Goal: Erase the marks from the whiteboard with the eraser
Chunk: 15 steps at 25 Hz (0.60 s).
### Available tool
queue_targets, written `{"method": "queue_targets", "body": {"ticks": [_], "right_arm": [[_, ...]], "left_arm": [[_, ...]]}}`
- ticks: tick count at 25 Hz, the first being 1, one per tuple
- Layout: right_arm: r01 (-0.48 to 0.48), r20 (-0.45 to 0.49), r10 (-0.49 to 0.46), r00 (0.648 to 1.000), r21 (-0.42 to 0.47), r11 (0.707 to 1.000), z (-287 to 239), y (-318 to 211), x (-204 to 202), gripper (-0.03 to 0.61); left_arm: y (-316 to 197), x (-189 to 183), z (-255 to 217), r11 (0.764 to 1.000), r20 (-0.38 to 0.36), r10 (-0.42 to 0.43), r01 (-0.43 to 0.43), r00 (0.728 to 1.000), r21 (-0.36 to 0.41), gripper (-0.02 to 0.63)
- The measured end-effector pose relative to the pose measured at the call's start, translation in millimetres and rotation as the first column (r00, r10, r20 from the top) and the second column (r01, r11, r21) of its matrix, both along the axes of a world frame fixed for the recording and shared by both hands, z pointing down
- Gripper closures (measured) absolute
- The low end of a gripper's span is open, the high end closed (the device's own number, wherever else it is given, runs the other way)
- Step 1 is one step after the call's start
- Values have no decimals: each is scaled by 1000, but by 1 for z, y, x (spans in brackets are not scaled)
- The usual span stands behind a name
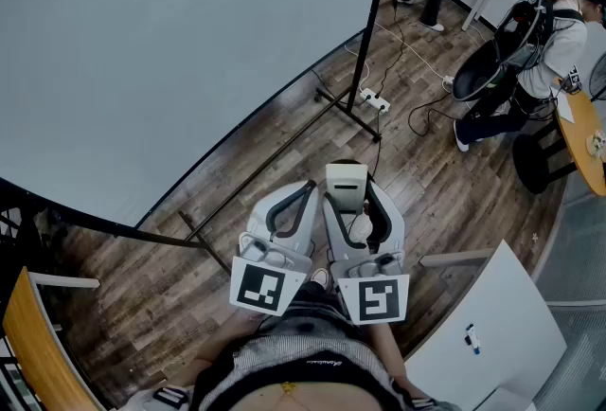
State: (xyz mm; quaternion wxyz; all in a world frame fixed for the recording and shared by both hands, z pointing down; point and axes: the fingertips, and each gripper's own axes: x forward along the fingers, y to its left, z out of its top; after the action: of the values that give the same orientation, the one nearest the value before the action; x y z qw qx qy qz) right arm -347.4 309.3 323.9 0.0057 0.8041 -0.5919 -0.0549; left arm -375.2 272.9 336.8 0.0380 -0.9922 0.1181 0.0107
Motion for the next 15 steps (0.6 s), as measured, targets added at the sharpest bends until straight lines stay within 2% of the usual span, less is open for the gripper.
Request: {"method": "queue_targets", "body": {"ticks": [5,15], "right_arm": [[23,34,-25,999,65,998,-1,9,13,336],[59,83,-61,995,32,998,14,4,33,336]], "left_arm": [[9,11,4,1000,1,-8,8,1000,18,615],[3,25,14,999,26,-35,36,999,-27,615]]}}
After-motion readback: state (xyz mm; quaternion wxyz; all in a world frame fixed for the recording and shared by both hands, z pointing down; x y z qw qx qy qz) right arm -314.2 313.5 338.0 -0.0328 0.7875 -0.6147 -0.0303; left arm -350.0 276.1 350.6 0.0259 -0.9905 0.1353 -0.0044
